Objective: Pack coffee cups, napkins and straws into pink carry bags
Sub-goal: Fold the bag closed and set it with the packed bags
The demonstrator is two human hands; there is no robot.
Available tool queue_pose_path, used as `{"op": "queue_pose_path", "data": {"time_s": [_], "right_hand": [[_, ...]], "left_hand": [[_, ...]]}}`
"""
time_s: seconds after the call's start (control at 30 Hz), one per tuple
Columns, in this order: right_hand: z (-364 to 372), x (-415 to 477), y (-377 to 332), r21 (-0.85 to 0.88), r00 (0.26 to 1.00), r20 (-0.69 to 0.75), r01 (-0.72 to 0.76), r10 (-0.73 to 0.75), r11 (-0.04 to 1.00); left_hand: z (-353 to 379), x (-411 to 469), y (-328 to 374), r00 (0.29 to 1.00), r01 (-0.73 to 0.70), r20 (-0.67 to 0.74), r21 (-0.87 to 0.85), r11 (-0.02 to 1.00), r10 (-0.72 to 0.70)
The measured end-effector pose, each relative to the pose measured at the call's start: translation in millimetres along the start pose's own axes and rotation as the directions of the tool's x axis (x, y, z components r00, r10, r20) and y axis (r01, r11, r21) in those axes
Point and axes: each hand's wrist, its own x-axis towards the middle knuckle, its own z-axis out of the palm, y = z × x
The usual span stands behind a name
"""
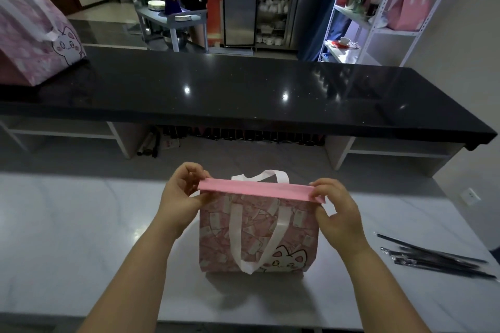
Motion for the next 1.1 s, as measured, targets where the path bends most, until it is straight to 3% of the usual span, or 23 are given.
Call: {"op": "queue_pose_path", "data": {"time_s": [0.1, 0.2, 0.33, 0.4, 0.5, 0.63, 0.9, 1.1], "right_hand": [[-10, -2, -3, -0.134, 0.996, 0.065, 0.072, -0.064, 0.988], [-12, -1, -12, -0.271, 0.992, 0.054, 0.126, -0.115, 0.954], [5, 16, -41, -0.326, 0.993, 0.103, 0.088, -0.057, 0.941], [19, 24, -55, -0.34, 0.981, 0.193, 0.1, -0.035, 0.935], [34, 29, -65, -0.362, 0.957, 0.289, 0.125, -0.016, 0.924], [41, 28, -70, -0.384, 0.971, 0.237, 0.107, -0.014, 0.917], [18, 29, -41, -0.413, 0.963, 0.24, -0.012, 0.122, 0.911], [10, 29, -42, -0.385, 0.977, 0.209, 0.05, 0.034, 0.922]], "left_hand": [[-8, -7, 1, 0.983, -0.185, 0.064, 0.268, 0.946, 0.174], [-15, -15, 14, 0.929, -0.369, 0.208, 0.516, 0.773, 0.305], [15, -16, 29, 0.852, -0.473, 0.236, 0.732, 0.491, 0.468], [42, -17, 34, 0.843, -0.477, 0.258, 0.762, 0.437, 0.471], [69, -18, 32, 0.84, -0.485, 0.298, 0.786, 0.383, 0.454], [79, -19, 26, 0.837, -0.462, 0.273, 0.816, 0.346, 0.474], [46, -25, 15, 0.858, -0.336, 0.128, 0.872, 0.355, 0.497], [40, -22, 20, 0.869, -0.305, 0.083, 0.865, 0.398, 0.487]]}}
